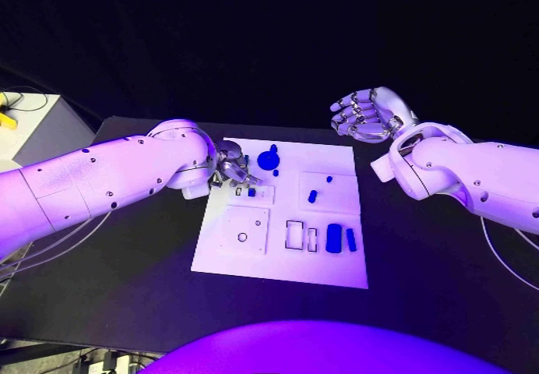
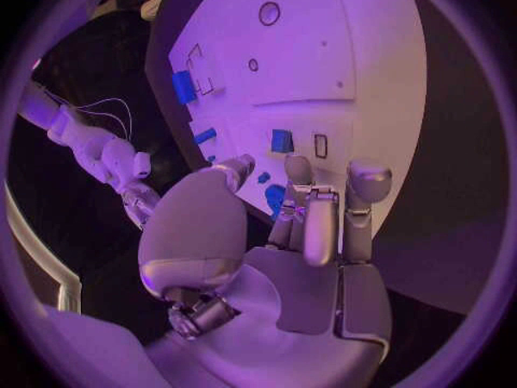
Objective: Assemble the parts on the task board
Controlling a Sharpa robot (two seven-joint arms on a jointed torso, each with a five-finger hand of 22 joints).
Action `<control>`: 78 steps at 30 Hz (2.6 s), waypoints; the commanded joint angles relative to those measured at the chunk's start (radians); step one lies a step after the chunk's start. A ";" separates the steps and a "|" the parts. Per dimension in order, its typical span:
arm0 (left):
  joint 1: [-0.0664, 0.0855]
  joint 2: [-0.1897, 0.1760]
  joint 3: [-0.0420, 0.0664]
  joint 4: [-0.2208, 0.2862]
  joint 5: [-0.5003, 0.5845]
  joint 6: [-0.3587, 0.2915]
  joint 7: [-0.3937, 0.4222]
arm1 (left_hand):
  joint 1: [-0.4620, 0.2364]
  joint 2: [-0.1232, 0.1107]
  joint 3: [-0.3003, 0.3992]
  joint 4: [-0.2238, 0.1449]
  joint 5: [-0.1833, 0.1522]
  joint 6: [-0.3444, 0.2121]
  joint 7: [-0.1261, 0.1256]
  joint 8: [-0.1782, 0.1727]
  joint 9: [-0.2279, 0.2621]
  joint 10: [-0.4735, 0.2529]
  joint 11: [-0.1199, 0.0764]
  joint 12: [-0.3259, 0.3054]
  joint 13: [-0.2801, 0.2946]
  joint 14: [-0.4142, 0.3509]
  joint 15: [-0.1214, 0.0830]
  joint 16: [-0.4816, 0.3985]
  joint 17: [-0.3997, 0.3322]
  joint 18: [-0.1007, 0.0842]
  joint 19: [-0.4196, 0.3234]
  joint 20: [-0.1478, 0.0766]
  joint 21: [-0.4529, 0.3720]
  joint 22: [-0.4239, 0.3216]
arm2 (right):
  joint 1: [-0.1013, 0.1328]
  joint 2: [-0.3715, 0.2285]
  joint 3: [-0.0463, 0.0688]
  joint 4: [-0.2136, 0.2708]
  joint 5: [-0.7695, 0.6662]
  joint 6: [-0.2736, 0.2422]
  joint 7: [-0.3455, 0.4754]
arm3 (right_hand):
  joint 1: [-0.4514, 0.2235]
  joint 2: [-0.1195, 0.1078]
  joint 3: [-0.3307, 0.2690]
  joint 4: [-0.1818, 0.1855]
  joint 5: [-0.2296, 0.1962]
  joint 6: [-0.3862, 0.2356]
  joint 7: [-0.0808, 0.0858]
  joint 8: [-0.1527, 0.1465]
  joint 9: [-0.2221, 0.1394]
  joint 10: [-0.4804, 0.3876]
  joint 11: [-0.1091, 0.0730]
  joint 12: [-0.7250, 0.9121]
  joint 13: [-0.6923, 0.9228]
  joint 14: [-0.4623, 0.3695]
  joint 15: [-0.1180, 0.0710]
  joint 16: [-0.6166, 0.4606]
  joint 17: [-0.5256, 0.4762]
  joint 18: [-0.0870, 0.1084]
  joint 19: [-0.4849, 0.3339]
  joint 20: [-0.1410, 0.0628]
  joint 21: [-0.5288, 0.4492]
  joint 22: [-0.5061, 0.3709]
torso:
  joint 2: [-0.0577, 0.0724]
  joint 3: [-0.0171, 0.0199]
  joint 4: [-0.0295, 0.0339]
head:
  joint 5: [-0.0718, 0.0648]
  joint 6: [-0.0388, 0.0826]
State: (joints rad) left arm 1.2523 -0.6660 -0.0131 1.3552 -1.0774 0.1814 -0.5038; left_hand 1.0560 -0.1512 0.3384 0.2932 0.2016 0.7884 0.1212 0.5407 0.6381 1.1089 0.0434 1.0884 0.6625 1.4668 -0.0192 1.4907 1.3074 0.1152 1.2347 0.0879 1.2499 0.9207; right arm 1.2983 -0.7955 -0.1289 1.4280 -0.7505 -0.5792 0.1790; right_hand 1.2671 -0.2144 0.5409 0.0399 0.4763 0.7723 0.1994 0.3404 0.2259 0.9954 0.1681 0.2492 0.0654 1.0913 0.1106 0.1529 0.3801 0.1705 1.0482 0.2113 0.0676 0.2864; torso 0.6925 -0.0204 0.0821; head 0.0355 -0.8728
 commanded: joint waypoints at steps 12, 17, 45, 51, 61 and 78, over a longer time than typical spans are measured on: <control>-0.005 0.004 -0.001 0.002 -0.074 0.021 0.001 | -0.005 0.005 -0.028 -0.001 -0.011 0.024 -0.012 0.042 0.007 0.013 -0.009 0.021 0.017 0.051 -0.009 -0.001 0.105 0.013 0.004 -0.005 -0.005 0.001 | -0.001 -0.001 0.000 0.001 -0.003 0.010 0.008 | -0.007 -0.002 -0.004 -0.004 0.005 -0.008 0.046 0.004 -0.002 0.002 0.007 -0.003 -0.002 0.002 0.007 -0.005 -0.001 0.011 0.000 0.008 -0.003 -0.001 | -0.001 -0.0005 0.0004 | -0.002 0.000; -0.008 0.007 -0.001 0.005 -0.064 0.029 0.000 | 0.047 0.015 -0.025 -0.005 0.003 0.022 -0.019 0.078 0.017 0.018 -0.016 0.033 0.023 0.053 -0.016 0.001 0.107 0.012 0.006 -0.011 -0.003 0.005 | -0.002 0.000 0.000 0.001 -0.003 0.012 0.008 | -0.007 -0.002 -0.004 -0.004 0.005 -0.008 0.046 0.004 -0.002 0.002 0.007 -0.003 -0.002 0.002 0.007 -0.005 -0.001 0.011 0.000 0.008 -0.003 -0.001 | -0.001 -0.0002 0.0003 | -0.002 0.000; -0.034 0.026 -0.004 -0.005 -0.053 0.027 0.000 | 0.171 0.042 0.046 -0.007 0.008 0.009 -0.036 0.160 0.039 0.028 -0.032 0.054 0.034 0.054 -0.028 0.004 0.110 0.010 0.010 -0.023 0.001 0.013 | -0.005 -0.003 0.000 0.001 -0.002 0.017 0.007 | -0.007 -0.002 -0.004 -0.004 0.005 -0.008 0.046 0.004 -0.002 0.002 0.007 -0.003 -0.002 0.002 0.007 -0.005 -0.001 0.011 0.000 0.008 -0.003 -0.001 | 0.000 0.0008 0.0002 | -0.005 0.000; -0.035 0.024 -0.004 -0.001 -0.040 0.009 0.000 | 0.202 0.059 0.116 -0.009 0.008 0.000 -0.043 0.193 0.052 0.025 -0.038 0.055 0.029 0.054 -0.033 0.004 0.109 0.010 0.010 -0.028 0.002 0.014 | -0.006 -0.003 0.000 0.000 -0.002 0.018 0.006 | -0.007 -0.002 -0.004 -0.004 0.005 -0.008 0.046 0.004 -0.002 0.002 0.007 -0.003 -0.002 0.002 0.007 -0.005 -0.001 0.011 0.000 0.008 -0.003 -0.001 | 0.000 0.0004 0.0007 | -0.006 0.000; -0.035 0.011 -0.003 0.016 0.024 0.007 0.001 | 0.177 -0.015 0.514 -0.143 0.007 -0.068 -0.037 0.303 0.110 0.013 -0.036 0.052 0.000 0.053 -0.033 0.005 0.108 0.010 0.002 -0.030 0.003 0.014 | -0.013 -0.002 0.000 -0.003 -0.002 0.021 0.006 | -0.008 0.000 -0.003 -0.006 0.007 -0.009 0.046 0.005 -0.003 0.002 0.007 -0.003 -0.001 0.005 0.007 -0.009 -0.004 0.012 0.002 0.009 -0.002 -0.011 | -0.001 0.0004 -0.0002 | -0.003 0.000; -0.005 -0.029 0.011 0.042 0.133 0.080 -0.003 | 0.128 0.009 0.594 -0.211 -0.006 -0.083 -0.030 0.330 0.121 0.008 -0.031 0.055 -0.011 0.048 -0.029 0.000 0.097 0.014 -0.012 -0.026 -0.001 0.000 | -0.016 -0.007 0.000 -0.008 -0.002 0.023 0.004 | -0.009 0.000 -0.003 -0.006 0.007 -0.009 0.046 0.005 -0.003 0.002 0.007 -0.003 -0.001 0.005 0.007 -0.009 -0.005 0.012 0.002 0.009 -0.002 -0.013 | -0.002 0.0016 0.0009 | 0.000 0.000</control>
State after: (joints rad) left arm 1.2428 -0.6954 -0.0033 1.3980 -0.9874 0.2101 -0.5083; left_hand 1.1791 -0.1546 0.7327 0.2817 0.1978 0.7122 0.0893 0.8652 0.7527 1.1219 0.0106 1.1484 0.6523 1.4633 -0.0520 1.4907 1.3074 0.1153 1.2301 0.0596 1.2499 0.9208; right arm 1.2829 -0.8021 -0.1289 1.4181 -0.7501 -0.5705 0.1775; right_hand 1.2673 -0.2144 0.5380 0.0371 0.4801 0.7723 0.1994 0.3404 0.2235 0.9954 0.1681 0.2492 0.0656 1.0950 0.1142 0.1454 0.3770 0.1704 1.0519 0.2149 0.0676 0.2747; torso 0.6897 -0.0194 0.0833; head 0.0358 -0.8728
